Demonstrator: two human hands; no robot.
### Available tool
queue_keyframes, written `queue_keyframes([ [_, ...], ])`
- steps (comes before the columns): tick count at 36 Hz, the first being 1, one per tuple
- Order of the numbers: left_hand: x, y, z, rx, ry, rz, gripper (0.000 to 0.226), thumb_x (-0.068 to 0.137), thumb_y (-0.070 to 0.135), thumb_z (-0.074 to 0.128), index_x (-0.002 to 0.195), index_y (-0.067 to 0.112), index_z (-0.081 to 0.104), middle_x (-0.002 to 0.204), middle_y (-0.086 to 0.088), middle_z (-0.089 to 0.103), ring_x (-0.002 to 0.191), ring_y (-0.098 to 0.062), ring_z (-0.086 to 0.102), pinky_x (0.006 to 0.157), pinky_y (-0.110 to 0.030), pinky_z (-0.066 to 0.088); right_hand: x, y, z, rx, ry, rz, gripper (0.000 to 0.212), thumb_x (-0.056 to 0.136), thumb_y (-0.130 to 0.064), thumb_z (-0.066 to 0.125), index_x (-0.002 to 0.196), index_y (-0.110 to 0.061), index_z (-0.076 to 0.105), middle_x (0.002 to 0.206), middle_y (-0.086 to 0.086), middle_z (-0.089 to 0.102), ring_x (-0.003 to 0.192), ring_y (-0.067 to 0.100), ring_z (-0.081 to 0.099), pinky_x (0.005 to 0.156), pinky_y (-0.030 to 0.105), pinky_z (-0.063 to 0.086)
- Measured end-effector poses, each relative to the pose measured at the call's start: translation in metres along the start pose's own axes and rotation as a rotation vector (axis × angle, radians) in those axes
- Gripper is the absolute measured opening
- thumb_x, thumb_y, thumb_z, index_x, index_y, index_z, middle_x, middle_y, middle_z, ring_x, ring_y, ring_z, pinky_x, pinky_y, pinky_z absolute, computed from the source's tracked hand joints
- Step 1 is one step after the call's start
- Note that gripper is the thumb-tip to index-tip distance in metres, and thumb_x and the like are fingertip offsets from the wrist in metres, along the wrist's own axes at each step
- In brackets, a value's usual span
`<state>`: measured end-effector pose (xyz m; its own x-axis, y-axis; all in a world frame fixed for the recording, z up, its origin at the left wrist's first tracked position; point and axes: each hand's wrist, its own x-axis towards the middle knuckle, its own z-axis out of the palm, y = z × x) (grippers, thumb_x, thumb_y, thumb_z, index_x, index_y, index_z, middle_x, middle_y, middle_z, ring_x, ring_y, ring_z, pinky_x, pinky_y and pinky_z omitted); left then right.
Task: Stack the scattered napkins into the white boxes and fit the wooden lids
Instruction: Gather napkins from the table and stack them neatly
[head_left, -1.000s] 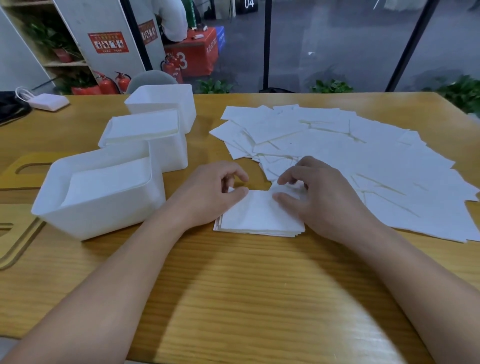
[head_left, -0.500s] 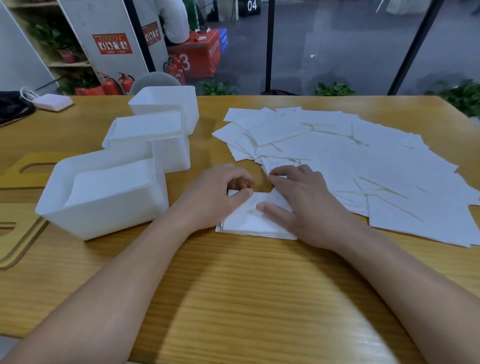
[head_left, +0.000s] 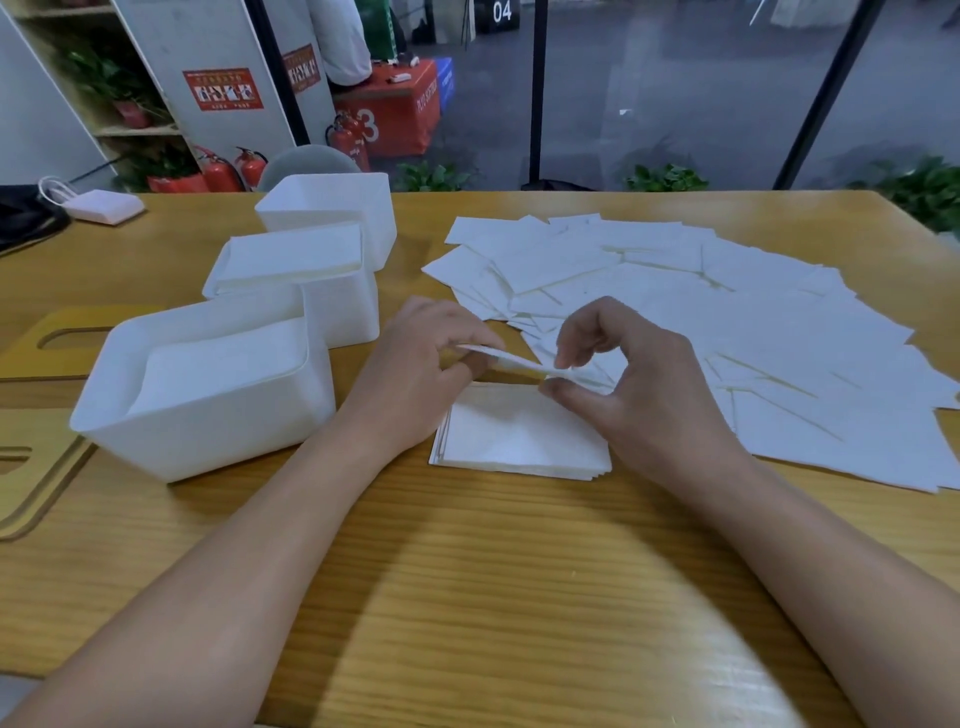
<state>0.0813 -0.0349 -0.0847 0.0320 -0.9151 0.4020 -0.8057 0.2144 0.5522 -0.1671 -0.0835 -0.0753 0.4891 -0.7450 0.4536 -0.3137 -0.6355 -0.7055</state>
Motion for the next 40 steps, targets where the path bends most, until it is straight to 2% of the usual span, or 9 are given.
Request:
queue_keyframes([
  [6, -0.001, 0.010, -0.006, -0.069, 0.015, 0.032, 0.012, 0.103, 0.032, 0.074, 0.111, 0.037, 0.081, 0.106, 0.022, 0.071, 0.116, -0.006, 0.058, 0.101, -0.030, 0.047, 0.002, 0.006, 0.001, -0.056, 0.072, 0.005, 0.008, 0.097, -0.022, 0.080, 0.092, -0.025, 0.073, 0.090, -0.012, 0.067, 0.094, 0.015, 0.062, 0.077, 0.033, 0.047],
  [9, -0.001, 0.011, -0.010, -0.264, 0.058, -0.037, 0.017, 0.105, 0.032, 0.073, 0.121, 0.036, 0.079, 0.099, 0.023, 0.075, 0.093, -0.009, 0.069, 0.082, -0.040, 0.058, 0.004, 0.003, -0.008, 0.039, 0.117, 0.049, 0.029, 0.102, -0.025, 0.075, 0.077, -0.015, 0.062, 0.077, -0.007, 0.058, 0.079, 0.014, 0.056, 0.067, 0.035, 0.043],
  [13, 0.002, 0.011, -0.015, -0.390, 0.042, -0.140, 0.035, 0.106, 0.029, 0.071, 0.140, 0.038, 0.068, 0.060, 0.006, 0.034, 0.054, -0.017, 0.032, 0.054, -0.031, 0.031, 0.007, 0.001, -0.017, 0.212, 0.083, 0.211, 0.049, 0.103, -0.028, 0.073, 0.073, 0.000, 0.048, 0.066, 0.012, 0.034, 0.063, 0.025, 0.032, 0.060, 0.034, 0.029],
  [16, 0.000, 0.011, -0.018, -0.361, -0.092, -0.192, 0.046, 0.107, 0.028, 0.070, 0.147, 0.045, 0.055, 0.058, 0.002, 0.038, 0.052, -0.017, 0.034, 0.054, -0.032, 0.031, 0.007, 0.003, -0.019, 0.288, 0.010, 0.344, 0.007, 0.097, -0.022, 0.079, 0.097, -0.016, 0.076, 0.064, 0.008, 0.047, 0.059, 0.024, 0.045, 0.060, 0.037, 0.041],
  [20, -0.003, 0.012, -0.018, -0.202, -0.209, -0.187, 0.051, 0.104, 0.027, 0.070, 0.146, 0.049, 0.050, 0.057, 0.004, 0.042, 0.052, -0.013, 0.040, 0.055, -0.028, 0.035, 0.005, 0.005, -0.018, 0.059, -0.195, 0.316, 0.025, 0.092, -0.020, 0.078, 0.113, -0.032, 0.071, 0.059, -0.006, 0.056, 0.053, 0.011, 0.051, 0.058, 0.025, 0.043],
  [26, -0.004, 0.013, -0.019, -0.137, -0.265, -0.192, 0.046, 0.102, 0.025, 0.072, 0.140, 0.047, 0.059, 0.057, 0.004, 0.043, 0.054, -0.012, 0.041, 0.058, -0.020, 0.037, 0.003, 0.005, -0.016, 0.000, -0.252, 0.325, 0.026, 0.090, -0.024, 0.079, 0.112, -0.035, 0.070, 0.062, -0.004, 0.062, 0.053, 0.009, 0.051, 0.061, 0.031, 0.044],
  [34, -0.005, 0.005, -0.021, -0.026, -0.292, -0.280, 0.044, 0.090, 0.074, 0.070, 0.125, 0.049, 0.068, 0.052, 0.015, 0.047, 0.048, -0.004, 0.044, 0.065, -0.041, 0.048, 0.004, 0.011, -0.010, -0.270, -0.101, 0.215, 0.029, 0.088, -0.061, 0.078, 0.107, -0.040, 0.074, 0.094, -0.015, 0.066, 0.084, 0.001, 0.059, 0.071, 0.022, 0.044],
  [37, -0.003, 0.006, -0.018, 0.015, -0.221, -0.279, 0.036, 0.096, 0.073, 0.065, 0.115, 0.044, 0.074, 0.048, 0.013, 0.043, 0.046, -0.007, 0.040, 0.061, -0.040, 0.047, 0.003, 0.012, 0.001, -0.344, -0.141, 0.142, 0.048, 0.090, -0.070, 0.070, 0.124, -0.037, 0.074, 0.124, -0.019, 0.058, 0.114, 0.003, 0.050, 0.091, 0.017, 0.039],
  [40, -0.003, 0.006, -0.013, -0.002, -0.199, -0.260, 0.024, 0.101, 0.061, 0.066, 0.110, 0.041, 0.076, 0.048, 0.011, 0.044, 0.047, -0.008, 0.040, 0.057, -0.035, 0.040, 0.002, 0.014, 0.010, -0.438, -0.233, 0.111, 0.067, 0.092, -0.078, 0.058, 0.141, -0.033, 0.067, 0.149, -0.015, 0.053, 0.134, 0.013, 0.041, 0.114, 0.034, 0.035],
])
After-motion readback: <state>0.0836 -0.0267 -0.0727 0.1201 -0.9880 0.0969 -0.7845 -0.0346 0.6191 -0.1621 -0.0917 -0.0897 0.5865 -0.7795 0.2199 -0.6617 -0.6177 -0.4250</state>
